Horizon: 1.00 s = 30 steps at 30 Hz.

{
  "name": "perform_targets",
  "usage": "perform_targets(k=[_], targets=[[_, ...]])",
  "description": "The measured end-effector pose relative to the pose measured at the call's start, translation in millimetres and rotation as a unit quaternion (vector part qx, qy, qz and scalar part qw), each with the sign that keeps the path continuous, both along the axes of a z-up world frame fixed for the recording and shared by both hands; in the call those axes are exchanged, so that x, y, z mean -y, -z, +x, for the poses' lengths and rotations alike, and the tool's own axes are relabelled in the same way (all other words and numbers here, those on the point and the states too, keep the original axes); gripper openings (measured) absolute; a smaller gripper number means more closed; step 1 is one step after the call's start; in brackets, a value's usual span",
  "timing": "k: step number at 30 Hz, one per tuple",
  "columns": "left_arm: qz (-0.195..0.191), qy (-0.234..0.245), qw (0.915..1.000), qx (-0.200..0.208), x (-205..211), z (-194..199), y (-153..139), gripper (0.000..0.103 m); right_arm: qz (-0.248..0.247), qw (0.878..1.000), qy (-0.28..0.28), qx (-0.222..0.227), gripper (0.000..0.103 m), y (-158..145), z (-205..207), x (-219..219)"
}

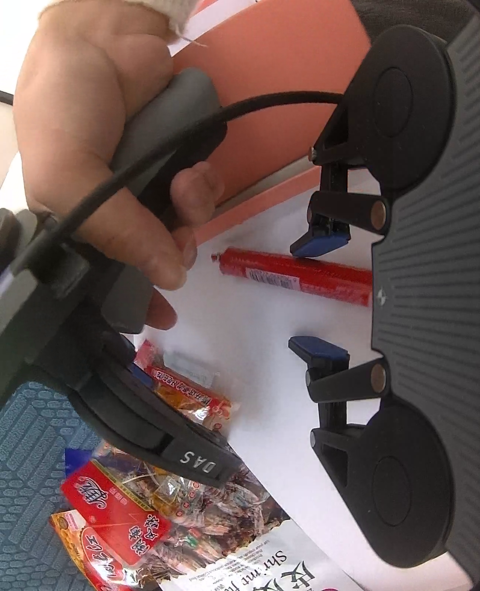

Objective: Organize snacks
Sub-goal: 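Lower the left tool onto the red sausage while the right tool reaches the spicy-strip packet, then grip the red sausage with the left tool while the right tool lifts the spicy-strip packet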

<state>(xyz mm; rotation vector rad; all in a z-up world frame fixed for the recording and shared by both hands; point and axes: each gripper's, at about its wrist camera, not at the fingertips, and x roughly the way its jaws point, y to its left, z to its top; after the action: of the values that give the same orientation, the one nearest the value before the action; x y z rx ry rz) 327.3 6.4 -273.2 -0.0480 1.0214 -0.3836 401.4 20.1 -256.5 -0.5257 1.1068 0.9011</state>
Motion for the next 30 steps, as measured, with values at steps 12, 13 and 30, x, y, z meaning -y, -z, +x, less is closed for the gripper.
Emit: perform_targets(k=[12,13,30], targets=[[0.041,-0.030,0.9987,0.000,4,-1,-2,0.024,-0.001,1.000,0.022,0.007,0.046,-17,5,-2],[0.042,-0.033,0.9986,0.000,5,-1,-3,0.024,0.000,1.000,0.024,0.008,0.046,-18,3,-1],[-0.011,-0.134,0.9909,-0.011,-53,-40,-30,0.023,0.016,0.997,0.069,0.011,0.045,-74,-14,26]])
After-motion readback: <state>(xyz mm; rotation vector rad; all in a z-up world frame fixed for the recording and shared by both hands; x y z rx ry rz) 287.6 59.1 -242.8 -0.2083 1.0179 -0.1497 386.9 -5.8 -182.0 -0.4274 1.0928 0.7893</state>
